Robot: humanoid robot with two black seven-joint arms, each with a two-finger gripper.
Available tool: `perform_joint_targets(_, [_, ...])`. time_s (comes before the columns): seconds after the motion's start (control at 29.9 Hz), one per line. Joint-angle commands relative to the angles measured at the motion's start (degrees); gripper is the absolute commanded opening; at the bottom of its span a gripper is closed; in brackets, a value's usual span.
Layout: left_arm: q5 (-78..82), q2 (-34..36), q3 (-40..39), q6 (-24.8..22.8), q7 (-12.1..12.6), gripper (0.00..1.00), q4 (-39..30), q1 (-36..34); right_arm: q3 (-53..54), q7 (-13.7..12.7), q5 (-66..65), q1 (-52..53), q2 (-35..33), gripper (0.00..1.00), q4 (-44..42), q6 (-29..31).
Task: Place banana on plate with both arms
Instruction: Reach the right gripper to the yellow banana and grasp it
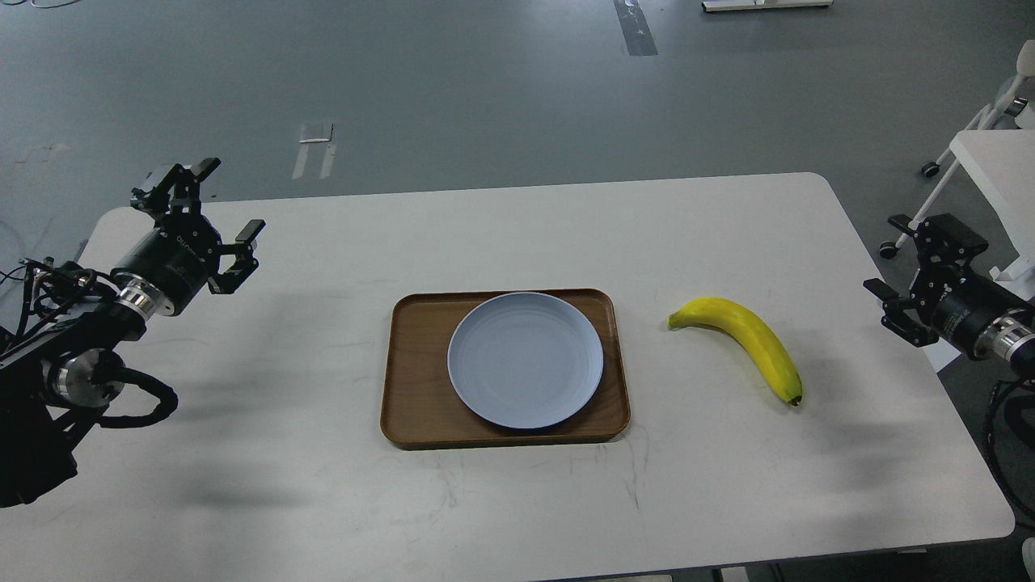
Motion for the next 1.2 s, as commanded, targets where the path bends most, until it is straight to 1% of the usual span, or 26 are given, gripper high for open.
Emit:
perform_joint_targets(0.0, [0.2, 0.2, 0.0, 0.0, 0.0, 0.98, 0.0, 0.4, -1.0, 0.0, -11.4, 4.8, -2.3, 1.00, -0.3, 0.0])
perform_joint_targets(0.07, [0.2, 0.1, 0.0, 0.0, 0.0, 0.98, 0.0, 0.4, -1.7, 0.0, -16.8, 7.1, -2.6, 1.00, -0.3, 0.0])
perform_joint_targets(0.13, [0.2, -0.2, -0.1, 0.0, 0.0, 0.98, -0.1, 0.4, -3.5, 0.0, -27.3, 11.1, -2.5, 1.00, 0.6, 0.0])
perform_joint_targets(0.17, [0.2, -0.3, -0.1, 0.0, 0.0, 0.98, -0.1, 0.4, -3.9, 0.0, -29.7, 11.9, -2.4, 1.00, 1.1, 0.0])
perform_joint_targets(0.23, [0.2, -0.6, 0.0, 0.0, 0.0, 0.98, -0.2, 0.2, -6.2, 0.0, -38.5, 15.0, -2.4, 1.00, 4.6, 0.0])
perform_joint_targets(0.27, [0.2, -0.6, 0.0, 0.0, 0.0, 0.98, -0.2, 0.2, -6.2, 0.0, -38.6, 15.1, -2.4, 1.00, 4.6, 0.0])
perform_joint_targets(0.33, [0.2, -0.7, -0.1, 0.0, 0.0, 0.98, -0.4, 0.2, -9.8, 0.0, -48.2, 17.2, -2.2, 1.00, 9.8, 0.0])
perform_joint_targets(0.4, [0.2, -0.7, -0.1, 0.0, 0.0, 0.98, -0.5, 0.2, -12.4, 0.0, -55.0, 18.2, -1.8, 1.00, 12.6, 0.0])
perform_joint_targets(0.43, [0.3, -0.7, 0.3, 0.0, 0.0, 0.98, -0.5, 0.2, -13.8, 0.0, -58.8, 18.7, -1.4, 1.00, 12.8, 0.0])
perform_joint_targets(0.54, [1.3, -0.8, 0.7, 0.0, 0.0, 0.98, -0.5, 0.2, -15.4, 0.0, -64.1, 19.5, -0.7, 1.00, 12.7, 0.0])
perform_joint_targets(0.74, [1.6, -0.9, 0.6, 0.0, 0.0, 0.98, -0.5, 0.1, -17.0, 0.0, -67.6, 19.5, 0.7, 1.00, 12.5, 0.0])
perform_joint_targets(0.84, [1.5, -0.7, 0.6, 0.0, 0.0, 0.98, -0.5, 0.1, -19.4, 0.0, -67.6, 19.8, 3.6, 1.00, 10.1, -3.0])
perform_joint_targets(0.94, [1.6, -0.6, 0.6, 0.0, 0.0, 0.98, -0.5, 0.1, -21.1, 0.0, -67.6, 20.0, 5.0, 1.00, 9.1, -4.6])
perform_joint_targets(1.0, [1.6, -0.5, 0.6, 0.0, 0.0, 0.98, -0.5, 0.1, -22.7, 0.0, -67.6, 20.0, 6.8, 0.98, 8.5, -6.6])
perform_joint_targets(1.1, [1.6, -0.3, 0.5, 0.0, 0.0, 0.98, -0.6, 0.0, -23.6, 0.0, -67.5, 19.9, 8.2, 0.92, 8.0, -8.1])
perform_joint_targets(1.14, [1.6, -0.3, 0.5, 0.0, 0.0, 0.98, -0.6, 0.0, -23.6, 0.0, -67.5, 19.9, 8.2, 0.92, 8.0, -8.1])
perform_joint_targets(1.17, [1.6, -0.3, 0.5, 0.0, 0.0, 0.98, -0.6, 0.0, -23.7, 0.0, -67.5, 19.9, 8.3, 0.88, 8.0, -8.7])
